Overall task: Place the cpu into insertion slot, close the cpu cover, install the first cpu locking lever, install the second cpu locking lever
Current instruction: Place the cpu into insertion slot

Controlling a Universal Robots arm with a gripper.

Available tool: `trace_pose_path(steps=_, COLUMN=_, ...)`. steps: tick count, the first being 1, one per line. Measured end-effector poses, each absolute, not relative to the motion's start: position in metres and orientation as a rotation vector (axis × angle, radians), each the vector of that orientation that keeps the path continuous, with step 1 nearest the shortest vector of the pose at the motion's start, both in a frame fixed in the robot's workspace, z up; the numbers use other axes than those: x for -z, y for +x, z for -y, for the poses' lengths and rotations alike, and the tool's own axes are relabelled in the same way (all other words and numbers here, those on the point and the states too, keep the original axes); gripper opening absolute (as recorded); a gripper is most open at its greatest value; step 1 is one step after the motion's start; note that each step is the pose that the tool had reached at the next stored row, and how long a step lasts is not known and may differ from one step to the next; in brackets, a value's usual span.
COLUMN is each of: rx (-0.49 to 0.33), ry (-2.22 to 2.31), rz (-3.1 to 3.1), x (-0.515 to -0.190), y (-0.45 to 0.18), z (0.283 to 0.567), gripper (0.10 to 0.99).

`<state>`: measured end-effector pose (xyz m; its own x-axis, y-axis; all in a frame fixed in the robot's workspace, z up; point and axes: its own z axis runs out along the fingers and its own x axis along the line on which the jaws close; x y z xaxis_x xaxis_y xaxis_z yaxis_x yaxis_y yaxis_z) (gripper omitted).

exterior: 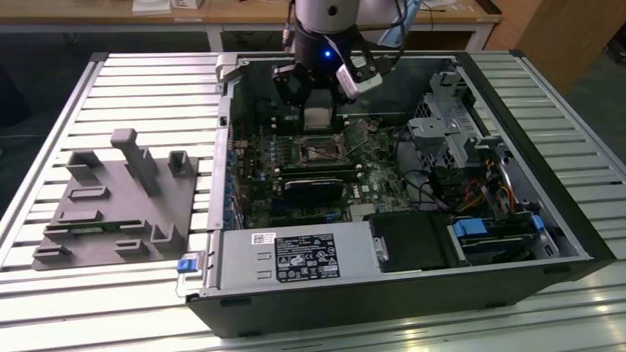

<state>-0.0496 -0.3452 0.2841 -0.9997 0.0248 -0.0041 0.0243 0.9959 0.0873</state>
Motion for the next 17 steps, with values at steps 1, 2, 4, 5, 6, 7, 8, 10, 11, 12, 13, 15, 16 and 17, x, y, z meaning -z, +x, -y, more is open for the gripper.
trace_pose_path(steps=1, rx=-0.137, ry=0.039, rz=-3.133, x=-0.282, y=-0.049, z=0.345, gripper=0.541)
trace_pose_path(steps=2, rx=-0.136, ry=0.038, rz=-3.133, x=-0.281, y=-0.049, z=0.344, gripper=0.541)
trace_pose_path(steps=4, rx=-0.136, ry=0.038, rz=-3.133, x=-0.277, y=-0.048, z=0.344, gripper=0.541)
trace_pose_path(steps=5, rx=-0.135, ry=0.038, rz=-3.133, x=-0.275, y=-0.047, z=0.343, gripper=0.541)
trace_pose_path(steps=6, rx=-0.135, ry=0.038, rz=-3.133, x=-0.273, y=-0.046, z=0.343, gripper=0.541)
trace_pose_path(steps=7, rx=-0.134, ry=0.038, rz=-3.133, x=-0.271, y=-0.045, z=0.343, gripper=0.541)
trace_pose_path(steps=8, rx=-0.133, ry=0.039, rz=-3.133, x=-0.27, y=-0.043, z=0.342, gripper=0.541)
trace_pose_path(steps=10, rx=-0.131, ry=0.038, rz=-3.133, x=-0.266, y=-0.041, z=0.342, gripper=0.541)
trace_pose_path(steps=11, rx=-0.131, ry=0.038, rz=-3.133, x=-0.265, y=-0.041, z=0.341, gripper=0.541)
trace_pose_path(steps=12, rx=-0.131, ry=0.039, rz=-3.133, x=-0.265, y=-0.041, z=0.341, gripper=0.541)
trace_pose_path(steps=13, rx=-0.131, ry=0.039, rz=-3.133, x=-0.265, y=-0.041, z=0.341, gripper=0.541)
trace_pose_path(steps=15, rx=-0.13, ry=0.039, rz=-3.133, x=-0.265, y=-0.041, z=0.341, gripper=0.541)
trace_pose_path(steps=16, rx=-0.131, ry=0.039, rz=-3.133, x=-0.265, y=-0.041, z=0.341, gripper=0.541)
trace_pose_path(steps=17, rx=-0.131, ry=0.039, rz=-3.133, x=-0.265, y=-0.041, z=0.341, gripper=0.541)
